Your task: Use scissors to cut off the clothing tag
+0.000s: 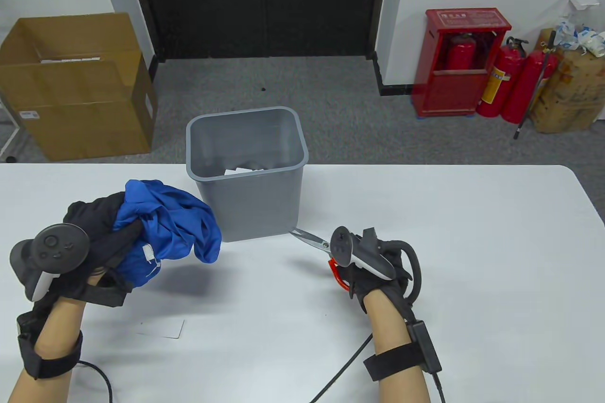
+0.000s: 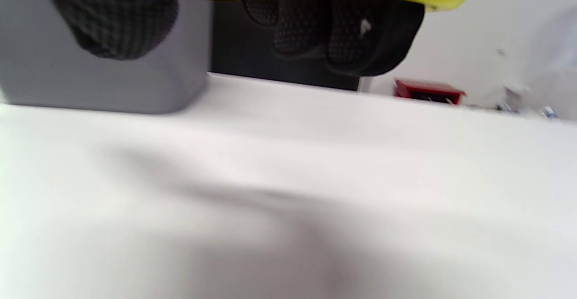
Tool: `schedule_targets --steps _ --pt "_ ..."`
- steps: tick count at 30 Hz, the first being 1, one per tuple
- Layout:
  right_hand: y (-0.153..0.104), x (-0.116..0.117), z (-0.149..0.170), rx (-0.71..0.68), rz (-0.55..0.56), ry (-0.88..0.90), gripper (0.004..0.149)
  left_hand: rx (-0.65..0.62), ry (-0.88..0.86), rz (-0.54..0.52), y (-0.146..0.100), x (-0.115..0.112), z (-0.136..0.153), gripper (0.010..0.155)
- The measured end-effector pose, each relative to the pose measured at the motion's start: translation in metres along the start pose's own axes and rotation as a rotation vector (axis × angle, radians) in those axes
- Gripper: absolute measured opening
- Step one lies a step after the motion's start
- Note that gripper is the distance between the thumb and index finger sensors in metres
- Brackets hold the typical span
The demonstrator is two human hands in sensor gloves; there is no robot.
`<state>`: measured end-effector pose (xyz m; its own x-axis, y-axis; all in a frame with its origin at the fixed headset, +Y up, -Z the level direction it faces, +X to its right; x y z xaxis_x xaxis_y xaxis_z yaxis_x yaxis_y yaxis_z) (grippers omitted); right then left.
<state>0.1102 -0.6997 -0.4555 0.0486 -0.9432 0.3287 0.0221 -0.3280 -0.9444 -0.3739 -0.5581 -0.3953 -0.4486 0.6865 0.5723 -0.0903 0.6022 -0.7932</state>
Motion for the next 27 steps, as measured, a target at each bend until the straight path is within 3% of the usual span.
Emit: schedule_targets --steps 5,13,17,27 --pt "0.030 0.035 0.032 0.173 -0.047 0.090 0.074 -0.002 0.006 0.001 0.000 -0.001 0.001 0.056" --pt "0.053 0.060 0.054 0.394 -0.100 0.140 0.074 0.004 0.009 0.011 0.000 -0.003 0.002 0.056" --pt "0.059 0.070 0.057 0.413 -0.168 0.186 0.074 0.005 0.009 0.011 0.000 -0.003 0.002 0.055" --pt "0.062 0.068 0.055 0.419 -0.208 0.198 0.074 0.004 0.010 0.013 0.000 -0.004 0.003 0.055"
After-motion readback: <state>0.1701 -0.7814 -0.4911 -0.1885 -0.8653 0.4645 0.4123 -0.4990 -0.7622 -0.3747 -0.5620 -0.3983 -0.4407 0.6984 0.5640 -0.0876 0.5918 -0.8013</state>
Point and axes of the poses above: the tracker on the back of each hand, its own z axis roughly to the little-finger side, its own y axis roughly from the wrist to the fingertips, x = y × z, the point moved 4 cm from there along y, roughly from the wrist to the fingertips, and after that the axes turned 11 degrees about -z, right-handed, at the moved point
